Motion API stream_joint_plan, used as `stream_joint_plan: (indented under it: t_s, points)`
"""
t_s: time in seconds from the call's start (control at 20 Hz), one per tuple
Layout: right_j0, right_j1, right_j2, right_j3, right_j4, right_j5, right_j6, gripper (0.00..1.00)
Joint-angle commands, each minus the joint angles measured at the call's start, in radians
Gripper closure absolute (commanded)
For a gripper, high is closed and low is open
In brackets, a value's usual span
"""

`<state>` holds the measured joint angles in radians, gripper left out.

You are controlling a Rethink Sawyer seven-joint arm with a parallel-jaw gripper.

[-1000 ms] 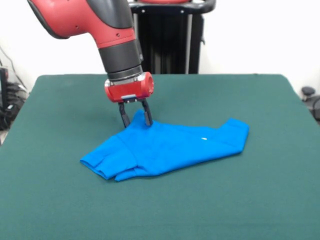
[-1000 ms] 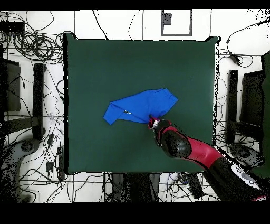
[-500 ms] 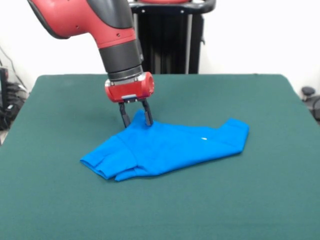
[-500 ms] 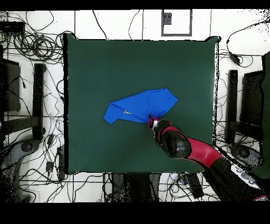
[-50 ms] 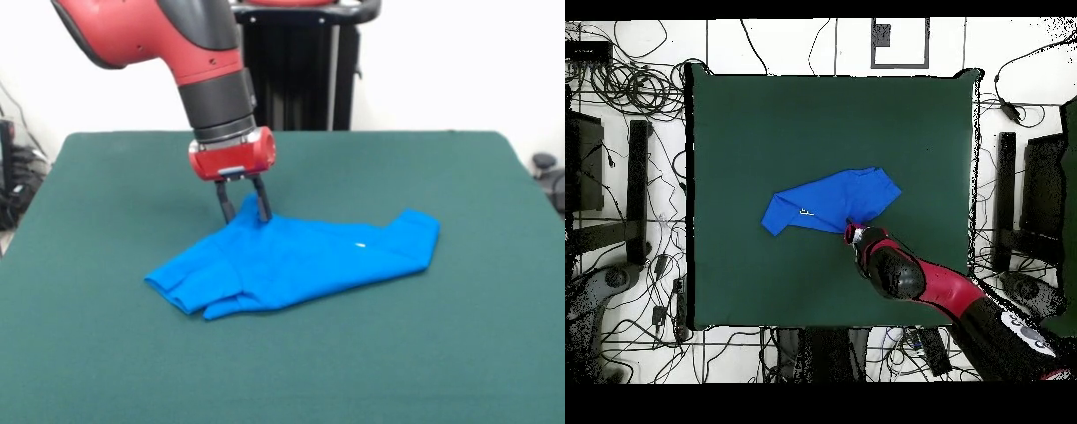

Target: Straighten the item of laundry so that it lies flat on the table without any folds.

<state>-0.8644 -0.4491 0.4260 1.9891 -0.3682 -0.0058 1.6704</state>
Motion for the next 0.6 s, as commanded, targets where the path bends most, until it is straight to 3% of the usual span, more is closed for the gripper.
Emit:
stream_joint_plan:
  t_s: [0.05,0.6]
  points:
    - [0.052,0.037,0.027,0.025,-0.02,-0.017,0.13,1.0]
    - [0.054,0.036,0.024,0.028,-0.021,-0.022,0.132,1.0]
